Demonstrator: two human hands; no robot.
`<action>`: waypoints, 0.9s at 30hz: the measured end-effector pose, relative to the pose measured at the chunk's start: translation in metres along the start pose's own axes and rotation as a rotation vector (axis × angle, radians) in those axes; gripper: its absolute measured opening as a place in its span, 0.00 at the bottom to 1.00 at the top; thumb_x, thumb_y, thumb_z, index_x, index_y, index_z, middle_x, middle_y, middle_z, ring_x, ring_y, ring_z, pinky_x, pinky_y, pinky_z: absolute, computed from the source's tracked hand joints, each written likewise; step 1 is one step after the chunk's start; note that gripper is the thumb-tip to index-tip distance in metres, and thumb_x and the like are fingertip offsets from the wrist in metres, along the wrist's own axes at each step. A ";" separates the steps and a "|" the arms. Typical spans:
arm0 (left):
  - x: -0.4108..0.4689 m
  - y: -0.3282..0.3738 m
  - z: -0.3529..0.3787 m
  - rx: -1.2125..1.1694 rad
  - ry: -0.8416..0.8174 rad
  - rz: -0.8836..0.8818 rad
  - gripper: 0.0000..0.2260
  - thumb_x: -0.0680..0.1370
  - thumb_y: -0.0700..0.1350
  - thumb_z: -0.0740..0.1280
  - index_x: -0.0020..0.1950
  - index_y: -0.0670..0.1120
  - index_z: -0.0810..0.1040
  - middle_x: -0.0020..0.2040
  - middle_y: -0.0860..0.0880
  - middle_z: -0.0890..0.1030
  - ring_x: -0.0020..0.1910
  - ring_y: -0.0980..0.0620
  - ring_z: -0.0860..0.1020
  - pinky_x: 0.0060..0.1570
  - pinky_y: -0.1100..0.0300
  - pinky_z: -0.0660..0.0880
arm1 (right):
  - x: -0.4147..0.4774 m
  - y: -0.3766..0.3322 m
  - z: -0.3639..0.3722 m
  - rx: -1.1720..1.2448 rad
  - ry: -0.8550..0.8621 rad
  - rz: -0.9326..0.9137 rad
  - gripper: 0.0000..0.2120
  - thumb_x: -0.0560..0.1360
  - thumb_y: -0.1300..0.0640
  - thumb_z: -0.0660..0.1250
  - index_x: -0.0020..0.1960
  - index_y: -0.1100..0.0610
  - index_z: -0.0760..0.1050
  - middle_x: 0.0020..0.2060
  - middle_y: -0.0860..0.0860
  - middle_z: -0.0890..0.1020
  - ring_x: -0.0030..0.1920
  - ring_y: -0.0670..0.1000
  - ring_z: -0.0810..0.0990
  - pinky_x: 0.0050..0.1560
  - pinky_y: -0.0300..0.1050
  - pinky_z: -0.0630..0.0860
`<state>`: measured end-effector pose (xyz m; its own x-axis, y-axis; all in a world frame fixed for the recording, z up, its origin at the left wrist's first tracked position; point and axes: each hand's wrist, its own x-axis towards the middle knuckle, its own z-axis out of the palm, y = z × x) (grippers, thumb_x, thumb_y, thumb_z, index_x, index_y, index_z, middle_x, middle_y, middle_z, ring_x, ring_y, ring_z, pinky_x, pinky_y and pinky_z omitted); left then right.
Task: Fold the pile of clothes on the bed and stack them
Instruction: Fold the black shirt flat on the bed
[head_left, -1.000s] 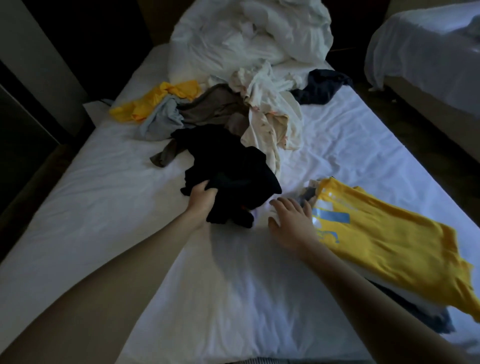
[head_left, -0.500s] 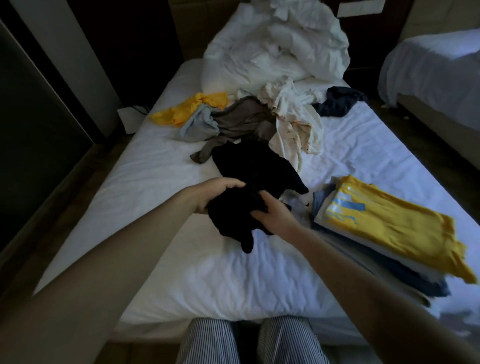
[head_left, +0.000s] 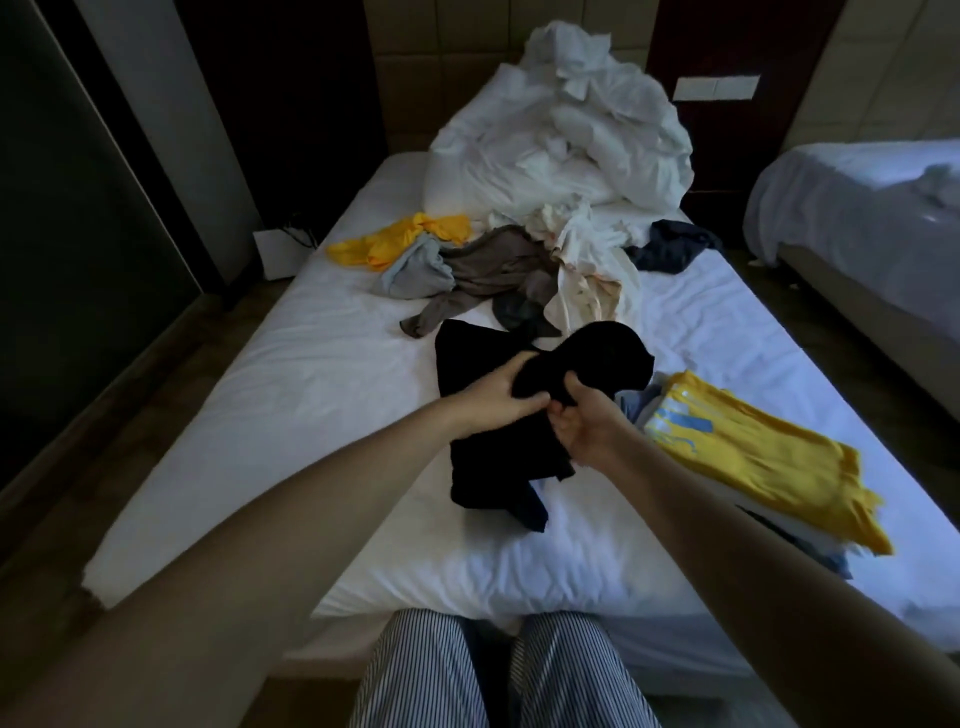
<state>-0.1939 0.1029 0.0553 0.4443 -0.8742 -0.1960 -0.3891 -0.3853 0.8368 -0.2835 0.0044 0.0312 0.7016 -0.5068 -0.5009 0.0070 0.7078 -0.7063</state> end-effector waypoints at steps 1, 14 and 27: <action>0.002 0.001 0.004 -0.035 0.064 -0.040 0.24 0.80 0.48 0.62 0.75 0.48 0.61 0.69 0.46 0.71 0.67 0.48 0.70 0.63 0.60 0.68 | -0.004 0.001 -0.006 -0.062 -0.008 0.034 0.15 0.81 0.50 0.56 0.41 0.57 0.71 0.17 0.49 0.72 0.15 0.45 0.71 0.17 0.32 0.67; -0.015 0.001 -0.052 -0.535 0.303 -0.261 0.16 0.81 0.48 0.61 0.67 0.45 0.71 0.52 0.47 0.79 0.50 0.46 0.78 0.59 0.49 0.73 | -0.007 -0.013 -0.082 -1.085 0.118 -0.277 0.12 0.74 0.66 0.63 0.36 0.53 0.69 0.30 0.50 0.71 0.32 0.50 0.73 0.33 0.40 0.65; -0.065 -0.015 -0.071 -0.507 -0.161 -0.394 0.11 0.80 0.49 0.60 0.53 0.45 0.78 0.36 0.50 0.83 0.34 0.54 0.82 0.37 0.61 0.78 | -0.020 0.003 -0.026 -1.436 -0.354 -0.200 0.46 0.71 0.62 0.72 0.77 0.54 0.44 0.69 0.51 0.62 0.69 0.48 0.63 0.59 0.31 0.62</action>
<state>-0.1597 0.1860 0.0919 0.3341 -0.7444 -0.5781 0.2235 -0.5333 0.8158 -0.3160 0.0041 0.0261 0.9072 -0.2429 -0.3436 -0.4207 -0.5397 -0.7292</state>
